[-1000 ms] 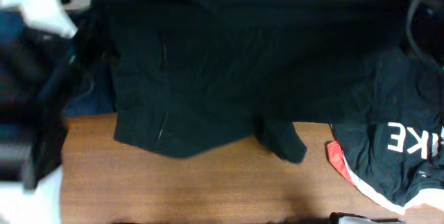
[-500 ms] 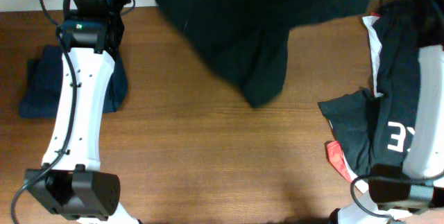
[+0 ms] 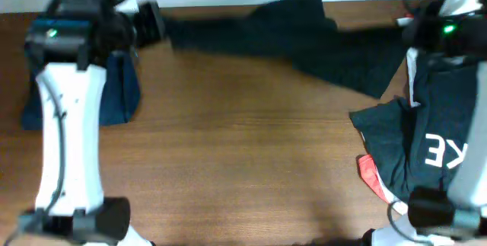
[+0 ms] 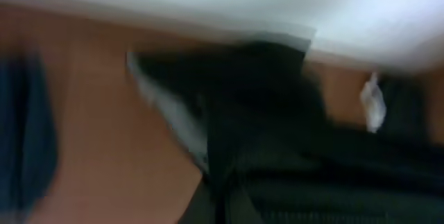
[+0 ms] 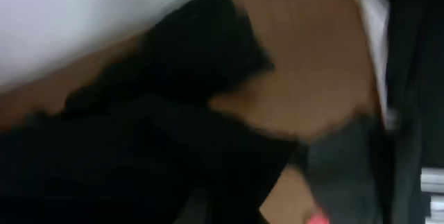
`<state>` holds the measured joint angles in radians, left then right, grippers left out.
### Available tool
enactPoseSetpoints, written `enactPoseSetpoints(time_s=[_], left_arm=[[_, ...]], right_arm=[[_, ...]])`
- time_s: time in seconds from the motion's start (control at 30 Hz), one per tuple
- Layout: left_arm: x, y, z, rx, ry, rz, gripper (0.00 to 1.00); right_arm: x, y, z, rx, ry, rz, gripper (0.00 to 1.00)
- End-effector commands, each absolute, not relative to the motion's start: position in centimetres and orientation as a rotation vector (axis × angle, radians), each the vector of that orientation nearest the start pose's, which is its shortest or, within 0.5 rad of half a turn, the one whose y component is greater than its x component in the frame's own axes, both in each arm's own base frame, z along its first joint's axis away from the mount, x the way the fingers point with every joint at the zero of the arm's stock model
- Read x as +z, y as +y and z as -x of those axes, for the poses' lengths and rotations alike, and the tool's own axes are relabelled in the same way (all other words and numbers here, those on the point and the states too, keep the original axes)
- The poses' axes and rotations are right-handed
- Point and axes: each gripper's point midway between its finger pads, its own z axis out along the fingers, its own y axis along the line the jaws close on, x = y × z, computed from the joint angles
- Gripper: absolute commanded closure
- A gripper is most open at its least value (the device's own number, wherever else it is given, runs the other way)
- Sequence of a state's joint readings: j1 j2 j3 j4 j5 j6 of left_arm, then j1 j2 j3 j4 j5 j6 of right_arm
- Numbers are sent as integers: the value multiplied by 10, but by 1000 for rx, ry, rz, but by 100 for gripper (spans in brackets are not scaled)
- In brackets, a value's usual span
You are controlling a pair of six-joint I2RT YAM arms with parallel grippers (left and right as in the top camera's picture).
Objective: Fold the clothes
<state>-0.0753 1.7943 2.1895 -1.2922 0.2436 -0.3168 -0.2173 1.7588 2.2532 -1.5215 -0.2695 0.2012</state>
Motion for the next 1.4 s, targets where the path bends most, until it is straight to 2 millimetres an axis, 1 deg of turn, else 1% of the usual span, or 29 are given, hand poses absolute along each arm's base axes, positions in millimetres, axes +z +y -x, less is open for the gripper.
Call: enactPoseSetpoints(time_s=[0.0,0.1,0.13,0.2,0.23,0.3,0.4,0.47,0.5,0.57,0.6,0.67,0.77,0.8,0.9,0.93,1.0,1.07,1.1,1.17,1.23,1.27,1.37], left_arm=[[231,-10,-411,-98,2821,397,100],[180,-24,-384,-92,3047,389,100],[161,-31,-374,-102,3122,383,100],[139,-36,-361,-91,3202,377,100],[126,-37,-352,-80,3243,375,100],[102,-40,-326,-47,3346,369,100],[75,-38,-291,-8,3465,377,100],[69,-37,-278,1,3498,372,100],[65,-36,-268,3,3520,364,100],[62,-36,-253,1,3550,335,100],[62,-34,-238,1,3560,325,100],[64,-33,-227,-2,3552,323,99],[77,-35,-205,-54,3500,323,100],[80,-35,-201,-65,3489,321,100],[98,-34,-179,-88,3432,313,100],[104,-36,-174,-120,3411,312,100],[124,-44,-168,-223,3329,305,100],[137,-44,-164,-244,3253,338,100],[141,-44,-164,-249,3224,369,100],[147,-45,-169,-264,3152,419,100],[148,-45,-175,-273,3113,455,100],[147,-46,-180,-277,3098,484,100],[138,-46,-197,-287,3037,596,100]], right_arm=[[259,-99,-357,26,2784,-632,96],[213,-95,-338,34,2932,-672,96],[195,-93,-327,25,2998,-690,96],[177,-90,-315,31,3065,-707,96],[166,-88,-306,29,3111,-719,96],[148,-84,-290,34,3184,-745,96],[133,-79,-274,39,3242,-780,96],[129,-78,-269,39,3247,-802,96],[127,-77,-266,38,3246,-811,96],[127,-75,-261,35,3231,-843,96],[129,-75,-258,32,3210,-851,96],[134,-74,-254,30,3189,-853,96],[150,-75,-247,27,3111,-891,96],[156,-76,-244,23,3083,-913,96],[180,-82,-234,19,2972,-944,96],[187,-84,-230,17,2943,-956,96],[205,-88,-218,8,2865,-970,96],[216,-87,-216,3,2807,-946,96],[221,-87,-222,0,2766,-919,96],[231,-82,-244,34,2695,-803,96],[236,-76,-271,56,2632,-710,96],[237,-74,-281,59,2614,-681,96],[237,-61,-333,82,2534,-550,96]])
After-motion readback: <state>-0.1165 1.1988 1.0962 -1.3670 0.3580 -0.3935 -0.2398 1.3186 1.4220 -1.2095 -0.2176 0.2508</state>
